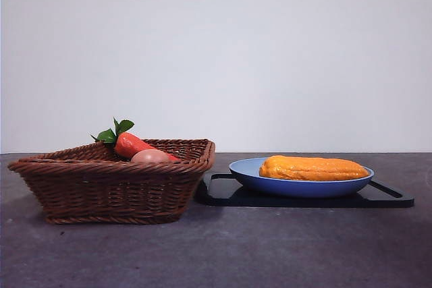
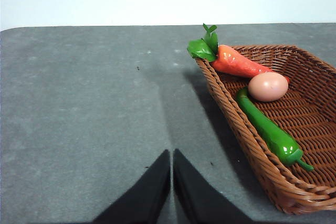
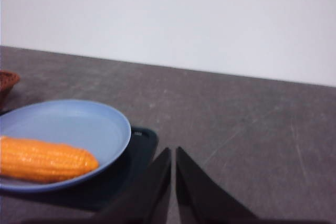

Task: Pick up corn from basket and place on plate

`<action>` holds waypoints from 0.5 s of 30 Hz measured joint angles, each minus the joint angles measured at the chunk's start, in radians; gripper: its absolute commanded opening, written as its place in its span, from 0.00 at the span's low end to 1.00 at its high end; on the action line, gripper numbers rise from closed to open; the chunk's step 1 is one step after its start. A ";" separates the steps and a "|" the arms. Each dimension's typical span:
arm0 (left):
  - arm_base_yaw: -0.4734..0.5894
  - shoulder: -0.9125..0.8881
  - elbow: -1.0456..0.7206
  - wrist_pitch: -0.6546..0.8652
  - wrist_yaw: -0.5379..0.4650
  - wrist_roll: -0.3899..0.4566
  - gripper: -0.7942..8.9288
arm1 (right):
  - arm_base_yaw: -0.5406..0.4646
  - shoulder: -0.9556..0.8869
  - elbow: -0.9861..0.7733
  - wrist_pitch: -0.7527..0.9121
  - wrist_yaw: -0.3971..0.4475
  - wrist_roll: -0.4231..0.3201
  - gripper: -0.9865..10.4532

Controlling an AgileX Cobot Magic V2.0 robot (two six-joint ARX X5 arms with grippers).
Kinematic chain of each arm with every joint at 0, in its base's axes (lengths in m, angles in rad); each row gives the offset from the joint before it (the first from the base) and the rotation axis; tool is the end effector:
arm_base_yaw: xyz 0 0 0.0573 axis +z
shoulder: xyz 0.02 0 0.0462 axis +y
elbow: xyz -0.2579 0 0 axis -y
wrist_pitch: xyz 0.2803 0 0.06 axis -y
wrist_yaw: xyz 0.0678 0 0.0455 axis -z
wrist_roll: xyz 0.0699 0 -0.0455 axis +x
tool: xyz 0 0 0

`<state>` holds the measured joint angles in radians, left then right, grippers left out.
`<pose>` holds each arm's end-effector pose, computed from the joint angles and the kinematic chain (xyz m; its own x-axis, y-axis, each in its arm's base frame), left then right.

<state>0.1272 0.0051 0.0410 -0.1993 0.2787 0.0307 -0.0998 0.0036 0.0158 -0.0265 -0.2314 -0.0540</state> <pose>0.1743 0.0029 0.1529 0.9758 -0.1525 -0.1564 0.1522 0.9882 -0.0144 0.1782 -0.0017 0.1659 0.9913 0.1312 -0.0139 -0.1318 0.9900 -0.0507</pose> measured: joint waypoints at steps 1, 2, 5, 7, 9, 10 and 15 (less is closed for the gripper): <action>0.000 0.000 0.000 0.000 0.000 0.000 0.09 | 0.000 0.000 0.000 -0.011 0.000 0.000 0.09; 0.000 0.000 0.000 0.000 0.000 0.000 0.09 | 0.000 0.000 0.000 -0.021 0.000 0.000 0.09; 0.000 0.000 0.000 0.000 0.000 0.000 0.09 | 0.000 0.000 0.000 -0.056 0.000 0.002 0.09; 0.000 0.000 0.000 0.000 0.000 0.000 0.09 | 0.000 0.000 0.000 -0.066 0.000 0.002 0.09; 0.000 0.000 0.000 0.000 0.000 0.000 0.09 | 0.000 0.000 0.000 -0.060 0.000 0.002 0.09; 0.000 0.000 0.000 0.000 0.000 0.000 0.09 | 0.000 0.000 0.000 -0.056 0.000 0.002 0.09; 0.000 0.000 0.000 0.000 0.000 0.000 0.09 | 0.000 0.000 0.000 -0.034 0.000 0.002 0.09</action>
<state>0.1272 0.0051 0.0410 -0.1993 0.2787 0.0307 -0.0998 0.0036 0.0158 -0.0605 -0.2310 -0.0517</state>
